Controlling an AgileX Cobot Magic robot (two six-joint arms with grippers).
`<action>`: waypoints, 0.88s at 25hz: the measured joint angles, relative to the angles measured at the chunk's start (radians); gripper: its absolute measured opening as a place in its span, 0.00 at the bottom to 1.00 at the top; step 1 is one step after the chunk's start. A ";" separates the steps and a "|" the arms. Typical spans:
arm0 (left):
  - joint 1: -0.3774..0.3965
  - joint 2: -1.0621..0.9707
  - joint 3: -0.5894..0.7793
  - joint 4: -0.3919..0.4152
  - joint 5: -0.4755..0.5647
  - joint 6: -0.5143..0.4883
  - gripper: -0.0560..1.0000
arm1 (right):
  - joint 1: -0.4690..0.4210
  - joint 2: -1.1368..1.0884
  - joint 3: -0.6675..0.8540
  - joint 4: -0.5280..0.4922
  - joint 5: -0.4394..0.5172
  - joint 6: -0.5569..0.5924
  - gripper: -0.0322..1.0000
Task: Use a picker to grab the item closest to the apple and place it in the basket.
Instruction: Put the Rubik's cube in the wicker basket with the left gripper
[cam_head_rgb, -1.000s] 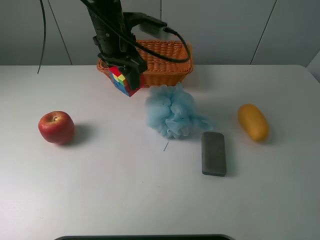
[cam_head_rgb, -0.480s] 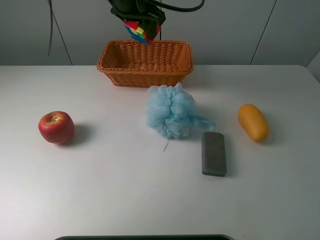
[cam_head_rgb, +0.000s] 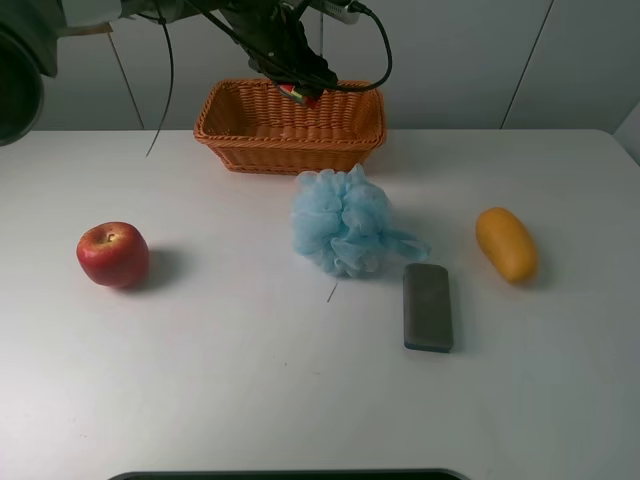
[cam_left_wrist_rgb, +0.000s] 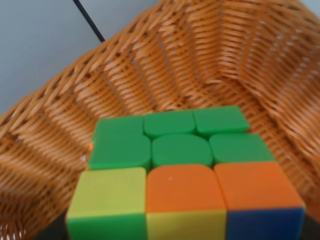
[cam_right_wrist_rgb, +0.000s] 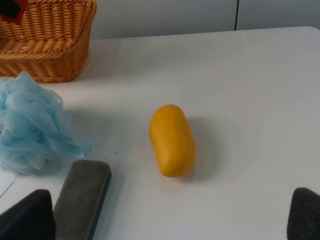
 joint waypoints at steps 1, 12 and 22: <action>0.005 0.010 0.000 0.000 -0.015 0.000 0.58 | 0.000 0.000 0.000 0.000 0.000 0.000 0.71; 0.025 0.071 0.000 -0.011 -0.072 -0.004 0.68 | 0.000 0.000 0.000 -0.001 0.000 0.000 0.71; 0.025 -0.026 -0.002 -0.027 0.106 -0.038 0.75 | 0.000 0.000 0.000 -0.001 0.000 0.000 0.71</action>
